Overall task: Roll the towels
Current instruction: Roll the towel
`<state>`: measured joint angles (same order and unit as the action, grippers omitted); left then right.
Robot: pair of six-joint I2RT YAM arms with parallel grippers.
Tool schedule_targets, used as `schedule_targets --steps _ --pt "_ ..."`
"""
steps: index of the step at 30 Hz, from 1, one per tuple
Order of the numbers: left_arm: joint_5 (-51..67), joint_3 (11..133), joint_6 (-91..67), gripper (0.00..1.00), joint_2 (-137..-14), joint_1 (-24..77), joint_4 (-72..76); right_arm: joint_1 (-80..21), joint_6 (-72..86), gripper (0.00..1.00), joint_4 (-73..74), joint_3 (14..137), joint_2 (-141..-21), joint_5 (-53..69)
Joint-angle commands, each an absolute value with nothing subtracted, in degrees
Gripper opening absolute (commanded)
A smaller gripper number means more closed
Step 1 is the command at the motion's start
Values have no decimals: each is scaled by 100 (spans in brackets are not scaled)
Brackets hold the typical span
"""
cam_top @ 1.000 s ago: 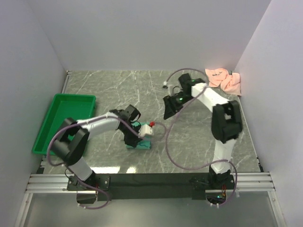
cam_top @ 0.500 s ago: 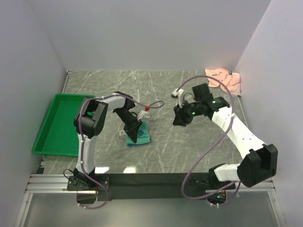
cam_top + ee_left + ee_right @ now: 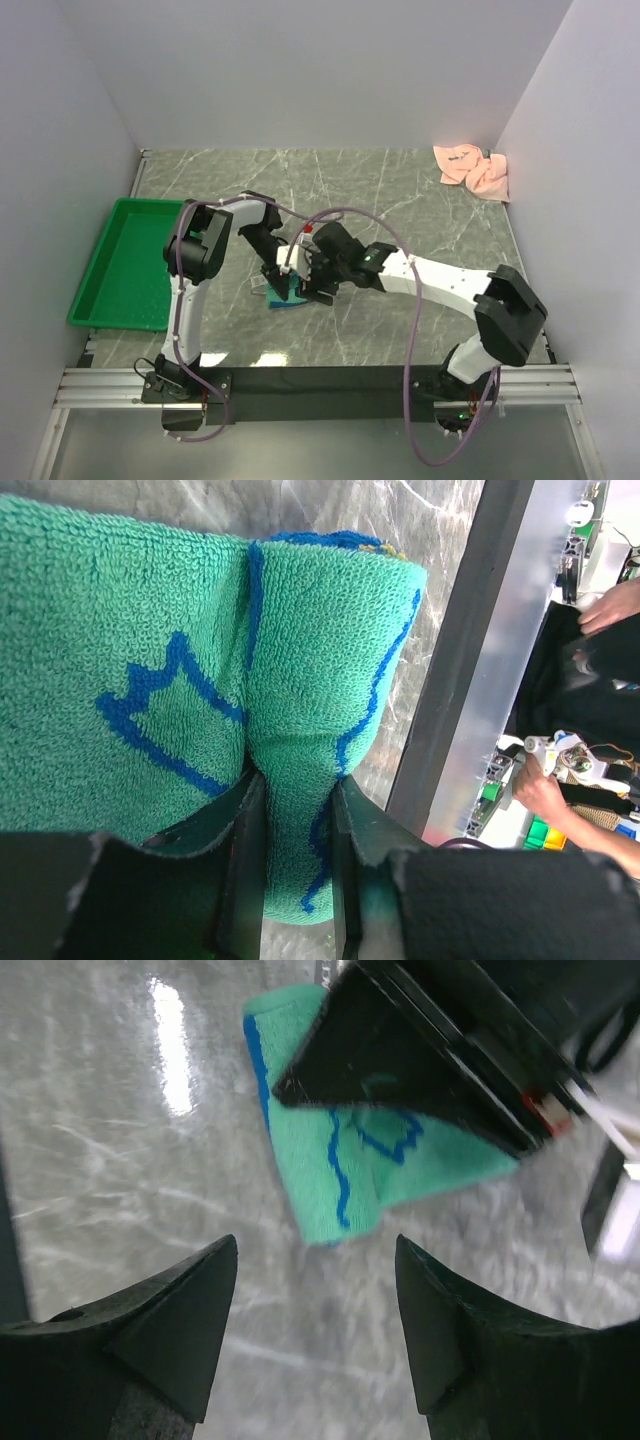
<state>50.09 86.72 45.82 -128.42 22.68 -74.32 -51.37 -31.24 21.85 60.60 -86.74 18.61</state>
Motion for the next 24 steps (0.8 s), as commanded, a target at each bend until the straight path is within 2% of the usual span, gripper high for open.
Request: schedule_targets --steps 1,6,12,15,16,17,19,24 --pt "4192 8613 4904 15 -13061 2224 -6733 -5299 -3778 71 1055 5880 -8885 1748" --pt "4131 8517 4799 16 -13034 2215 -6513 -5370 -4262 71 765 5766 -9491 2065" --pt "4140 8631 4737 19 -13069 2197 -6460 -5423 -4570 60 834 5783 -10010 2206" --pt "4122 8675 4694 21 -13043 2153 -6416 -5423 -4632 30 1246 6020 -10291 2294" --pt "4113 8675 4615 25 -13017 2119 -6320 -5432 -4606 8 1361 6081 -10362 2346" --pt "4122 8631 4545 29 -12895 2083 -6267 -5432 -4536 0 1571 6160 -10362 2390" --pt "4122 8552 4456 38 -12728 1943 -6092 -5432 -4483 0 1757 6144 -10258 2452" --pt "4324 8446 4149 48 -12087 1469 -5599 -5423 -4080 0 2680 6328 -10301 2847"
